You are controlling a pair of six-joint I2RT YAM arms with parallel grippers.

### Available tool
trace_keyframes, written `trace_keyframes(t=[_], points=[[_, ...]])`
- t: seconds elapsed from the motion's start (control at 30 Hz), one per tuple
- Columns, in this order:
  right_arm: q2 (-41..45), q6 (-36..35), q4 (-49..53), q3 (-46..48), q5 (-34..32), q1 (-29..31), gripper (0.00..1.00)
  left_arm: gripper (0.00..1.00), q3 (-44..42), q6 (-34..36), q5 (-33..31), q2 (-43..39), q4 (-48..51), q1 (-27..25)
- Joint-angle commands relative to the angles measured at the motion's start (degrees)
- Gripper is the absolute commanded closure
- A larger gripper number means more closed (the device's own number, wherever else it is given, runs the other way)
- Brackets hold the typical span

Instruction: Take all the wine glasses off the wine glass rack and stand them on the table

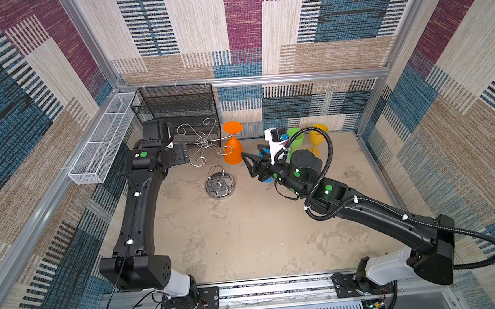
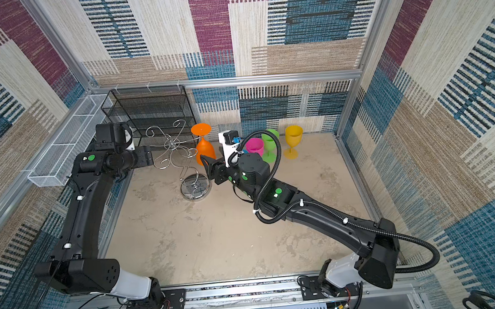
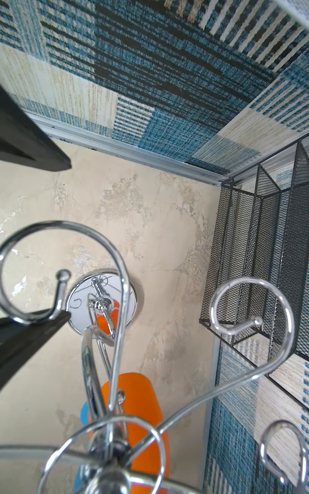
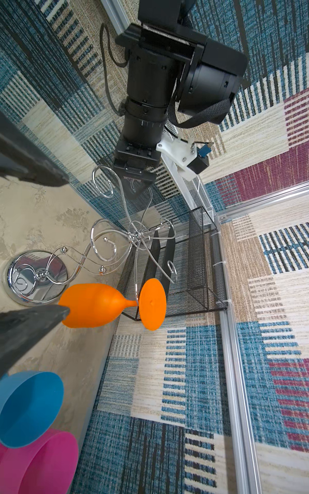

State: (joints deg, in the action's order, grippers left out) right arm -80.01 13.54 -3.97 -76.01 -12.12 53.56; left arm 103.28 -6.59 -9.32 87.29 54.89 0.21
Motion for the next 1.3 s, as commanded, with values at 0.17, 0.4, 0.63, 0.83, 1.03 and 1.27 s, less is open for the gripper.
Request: trace_keyframes(t=[0.17,0.4,0.63,0.83,1.03,1.27], points=[[-1.07,3.86,0.06,-0.77,2.52,0.05,0.28,0.17,5.26,-2.28,2.66,4.54,-2.32,2.25],[-1.57,5.20,-0.23,-0.69,1.87,0.05,0.28,0.17,5.42,-2.53,4.65,3.58,-2.68,2.25],[-2.19,5.44,0.09,-1.23,1.05,0.05,0.27,0.17,0.87,-2.90,6.25,-1.37,-4.66,2.07],[-3.84,6.43,0.77,-3.27,2.43,-0.29,0.27,0.17,-2.13,-3.33,5.05,-6.10,-5.65,2.07],[-6.67,9.07,2.39,-7.63,5.71,-1.79,0.27,0.16,-1.97,-3.69,4.55,-10.31,-5.71,2.03],[-8.16,14.87,3.03,-10.58,10.33,-5.37,0.27,0.16,-2.31,-3.95,5.57,-14.39,-7.53,2.07]])
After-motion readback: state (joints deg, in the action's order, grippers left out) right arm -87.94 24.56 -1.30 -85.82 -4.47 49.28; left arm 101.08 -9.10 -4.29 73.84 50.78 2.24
